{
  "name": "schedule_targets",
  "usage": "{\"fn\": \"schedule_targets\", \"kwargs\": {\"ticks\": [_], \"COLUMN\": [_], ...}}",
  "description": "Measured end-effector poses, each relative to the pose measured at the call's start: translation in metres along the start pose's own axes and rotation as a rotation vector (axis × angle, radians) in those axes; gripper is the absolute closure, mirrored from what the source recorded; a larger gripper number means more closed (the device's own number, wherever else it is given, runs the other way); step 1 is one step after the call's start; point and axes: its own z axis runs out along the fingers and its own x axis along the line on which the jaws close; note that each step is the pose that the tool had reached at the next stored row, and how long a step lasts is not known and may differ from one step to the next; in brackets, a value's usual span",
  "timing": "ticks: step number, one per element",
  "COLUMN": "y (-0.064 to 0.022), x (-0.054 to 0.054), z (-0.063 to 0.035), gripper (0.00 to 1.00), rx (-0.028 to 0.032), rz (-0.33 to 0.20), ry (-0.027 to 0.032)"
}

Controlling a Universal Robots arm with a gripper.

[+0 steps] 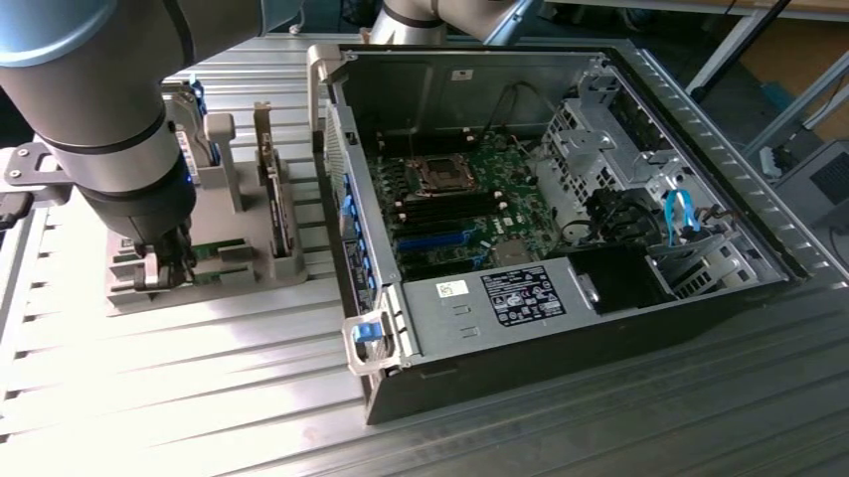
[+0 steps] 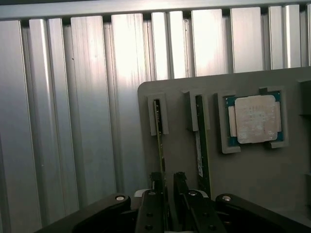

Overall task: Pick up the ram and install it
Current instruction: 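Pick up the ram and move it above insertion slot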

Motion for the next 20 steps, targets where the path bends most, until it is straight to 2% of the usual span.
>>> {"fn": "schedule_targets", "kwargs": {"ticks": [11,20], "y": [-0.0125,-0.0127], "x": [-0.001,-0.001], "z": [-0.0002,0.0032], "gripper": [0.76,0.76], "rx": [-0.0002,-0.0002], "rz": [0.000,0.000], "ry": [0.0002,0.0002]}}
